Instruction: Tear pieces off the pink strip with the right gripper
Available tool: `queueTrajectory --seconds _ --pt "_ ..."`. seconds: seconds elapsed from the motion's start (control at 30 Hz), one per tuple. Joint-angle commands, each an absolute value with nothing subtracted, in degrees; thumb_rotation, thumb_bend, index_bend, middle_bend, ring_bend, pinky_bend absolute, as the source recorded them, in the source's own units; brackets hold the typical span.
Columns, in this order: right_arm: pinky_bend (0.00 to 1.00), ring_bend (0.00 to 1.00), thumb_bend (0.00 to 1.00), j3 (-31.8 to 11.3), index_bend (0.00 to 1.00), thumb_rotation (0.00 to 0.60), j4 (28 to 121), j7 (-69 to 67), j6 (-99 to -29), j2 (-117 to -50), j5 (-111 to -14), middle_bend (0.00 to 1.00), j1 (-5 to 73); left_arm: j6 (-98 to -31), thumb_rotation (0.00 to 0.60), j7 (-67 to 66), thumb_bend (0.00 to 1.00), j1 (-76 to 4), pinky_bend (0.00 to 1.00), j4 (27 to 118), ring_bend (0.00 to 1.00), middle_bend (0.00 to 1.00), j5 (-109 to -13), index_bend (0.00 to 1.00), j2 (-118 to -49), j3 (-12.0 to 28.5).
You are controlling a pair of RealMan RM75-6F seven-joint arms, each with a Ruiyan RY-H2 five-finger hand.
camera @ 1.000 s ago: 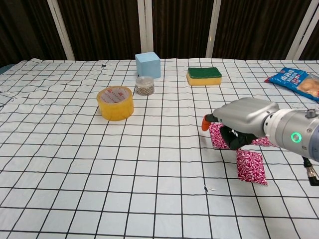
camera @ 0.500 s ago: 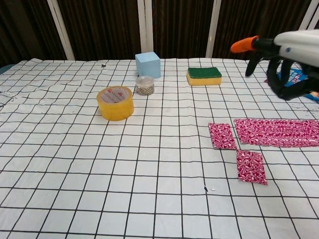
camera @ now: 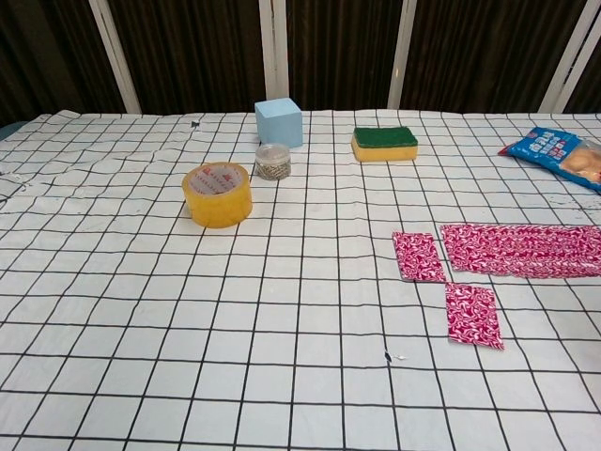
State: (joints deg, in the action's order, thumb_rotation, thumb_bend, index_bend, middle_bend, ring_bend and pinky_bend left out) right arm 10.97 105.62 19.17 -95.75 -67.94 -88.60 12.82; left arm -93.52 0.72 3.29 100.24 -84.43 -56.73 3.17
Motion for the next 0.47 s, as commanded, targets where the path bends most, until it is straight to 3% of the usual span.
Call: queueTrajectory --seconds 0.03,0.47 --pt "0.07 0.06 0.48 10.5 0.0 0.6 104.9 17.9 -95.8 -66.4 -87.8 0.03 11.4 -93.5 0.6 1.1 0.32 3.5 0.1 100.5 0.0 0.0 -84.1 0.16 -56.4 3.1" --pt "0.07 0.06 0.48 5.8 0.0 0.6 103.7 13.7 -95.0 -64.2 -84.4 0.03 8.1 -92.0 0.6 -1.3 0.32 3.6 0.1 102.6 0.0 0.0 -83.5 0.16 -55.6 2.3"
